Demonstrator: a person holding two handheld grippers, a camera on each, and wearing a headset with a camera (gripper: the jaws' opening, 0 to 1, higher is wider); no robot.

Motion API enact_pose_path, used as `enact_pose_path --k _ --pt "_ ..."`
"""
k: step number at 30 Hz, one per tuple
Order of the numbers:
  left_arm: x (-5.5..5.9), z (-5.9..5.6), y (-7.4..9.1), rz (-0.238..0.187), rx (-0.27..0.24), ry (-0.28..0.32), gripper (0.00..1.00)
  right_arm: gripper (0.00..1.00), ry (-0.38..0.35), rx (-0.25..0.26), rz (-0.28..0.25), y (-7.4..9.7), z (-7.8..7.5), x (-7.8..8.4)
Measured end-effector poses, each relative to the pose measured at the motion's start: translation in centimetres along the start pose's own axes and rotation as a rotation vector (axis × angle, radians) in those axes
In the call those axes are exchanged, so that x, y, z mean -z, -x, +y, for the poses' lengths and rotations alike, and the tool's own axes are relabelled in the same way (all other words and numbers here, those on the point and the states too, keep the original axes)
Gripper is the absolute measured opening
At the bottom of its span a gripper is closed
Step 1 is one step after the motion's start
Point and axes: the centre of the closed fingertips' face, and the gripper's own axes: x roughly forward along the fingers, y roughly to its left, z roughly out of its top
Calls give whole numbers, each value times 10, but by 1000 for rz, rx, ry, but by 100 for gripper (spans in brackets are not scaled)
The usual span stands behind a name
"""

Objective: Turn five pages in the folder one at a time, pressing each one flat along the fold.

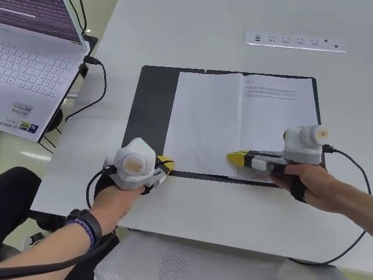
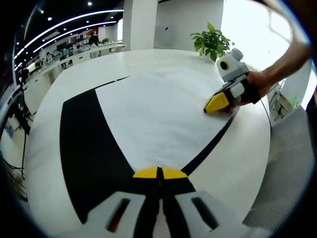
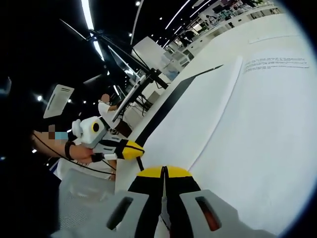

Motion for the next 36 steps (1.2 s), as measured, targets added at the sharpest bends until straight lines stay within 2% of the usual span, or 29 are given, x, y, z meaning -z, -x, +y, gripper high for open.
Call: enact_pose_path --k 9,27,32,36 --pt "0 1 0 0 3 0 0 0 10 -36 45 2 13 18" --pt "-1 1 0 0 -2 7 0 0 -12 -29 50 2 10 18" --pt "-1 1 0 0 -3 34 0 0 -21 -26 53 3 11 19" --pt "-1 -1 1 0 21 64 2 0 -22 -25 60 6 14 19"
